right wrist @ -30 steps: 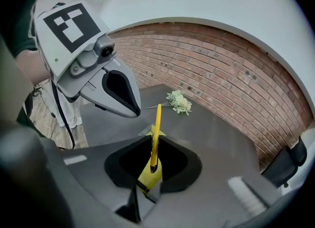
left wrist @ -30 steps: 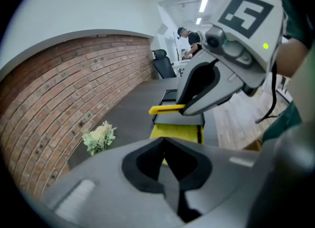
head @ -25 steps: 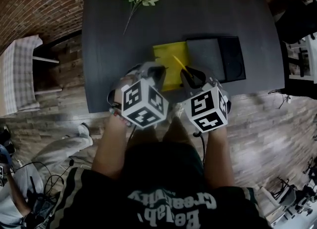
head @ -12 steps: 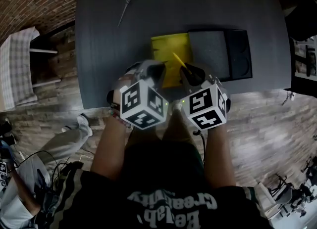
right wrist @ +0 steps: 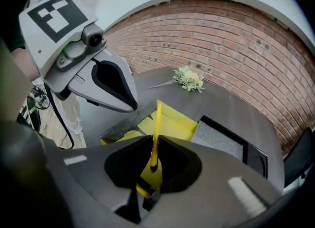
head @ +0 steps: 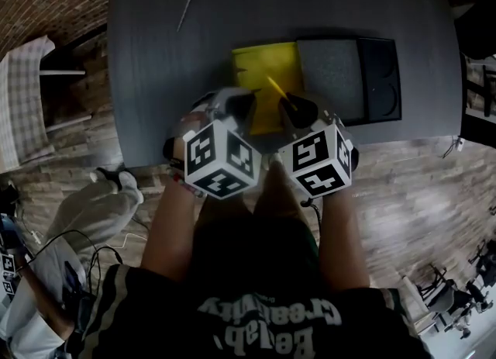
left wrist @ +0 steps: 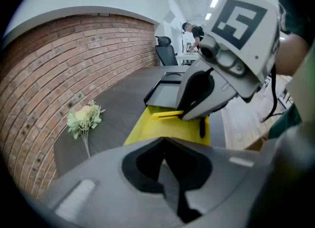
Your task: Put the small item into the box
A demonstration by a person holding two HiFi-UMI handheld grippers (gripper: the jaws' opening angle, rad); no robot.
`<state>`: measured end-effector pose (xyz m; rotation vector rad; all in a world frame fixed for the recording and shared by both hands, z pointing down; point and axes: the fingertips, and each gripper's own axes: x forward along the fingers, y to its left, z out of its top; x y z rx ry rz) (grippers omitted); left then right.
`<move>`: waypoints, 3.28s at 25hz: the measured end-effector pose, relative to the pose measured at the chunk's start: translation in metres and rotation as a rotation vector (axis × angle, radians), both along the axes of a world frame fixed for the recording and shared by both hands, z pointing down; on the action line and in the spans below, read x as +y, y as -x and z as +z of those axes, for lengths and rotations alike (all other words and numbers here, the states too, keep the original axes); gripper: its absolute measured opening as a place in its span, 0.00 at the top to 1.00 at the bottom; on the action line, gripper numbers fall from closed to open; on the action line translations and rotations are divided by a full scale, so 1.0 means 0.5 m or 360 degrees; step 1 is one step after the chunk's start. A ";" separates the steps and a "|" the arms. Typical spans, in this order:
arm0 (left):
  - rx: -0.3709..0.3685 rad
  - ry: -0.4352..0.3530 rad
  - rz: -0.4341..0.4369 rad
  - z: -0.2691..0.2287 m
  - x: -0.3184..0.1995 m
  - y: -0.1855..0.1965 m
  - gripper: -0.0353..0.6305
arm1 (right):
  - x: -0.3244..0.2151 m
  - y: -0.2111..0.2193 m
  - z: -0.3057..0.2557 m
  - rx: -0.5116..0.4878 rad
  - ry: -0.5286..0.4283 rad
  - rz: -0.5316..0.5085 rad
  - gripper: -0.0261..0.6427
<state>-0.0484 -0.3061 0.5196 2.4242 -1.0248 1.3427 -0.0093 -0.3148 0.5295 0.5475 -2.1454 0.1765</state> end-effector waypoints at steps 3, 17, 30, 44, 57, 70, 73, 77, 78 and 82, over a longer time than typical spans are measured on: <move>0.0008 0.0011 -0.0011 0.010 -0.002 0.003 0.94 | 0.001 0.005 0.016 0.0007 0.0022 -0.0007 0.89; 0.0024 0.0041 -0.0044 0.046 -0.008 0.015 0.94 | -0.007 0.012 0.078 0.0052 0.0069 -0.0018 0.88; 0.0042 0.0071 -0.0061 0.068 0.004 0.019 0.94 | -0.003 0.004 0.100 0.0197 -0.0013 -0.0057 0.88; 0.0056 0.0082 -0.0071 0.079 0.005 0.021 0.94 | 0.008 0.009 0.113 0.0273 -0.0014 -0.0152 0.84; 0.0063 0.0096 -0.0074 0.090 0.006 0.024 0.94 | 0.014 0.011 0.121 0.0295 -0.0010 -0.0189 0.77; 0.0037 0.0085 -0.0018 0.070 0.005 0.018 0.94 | 0.009 0.008 0.100 0.0267 0.0012 -0.0140 0.95; 0.0030 0.0079 -0.0004 0.057 0.008 0.009 0.94 | 0.012 0.003 0.080 0.0246 0.0023 -0.0139 0.95; 0.0022 0.0071 0.0014 0.039 0.011 0.004 0.94 | 0.010 0.003 0.052 0.0211 0.0006 -0.0134 0.95; 0.0015 0.0067 0.0016 0.032 0.011 0.005 0.94 | 0.010 0.002 0.043 0.0201 -0.0001 -0.0134 0.95; -0.0009 0.0052 0.0026 0.009 0.009 0.010 0.94 | 0.008 0.005 0.012 0.0176 -0.0027 -0.0142 0.95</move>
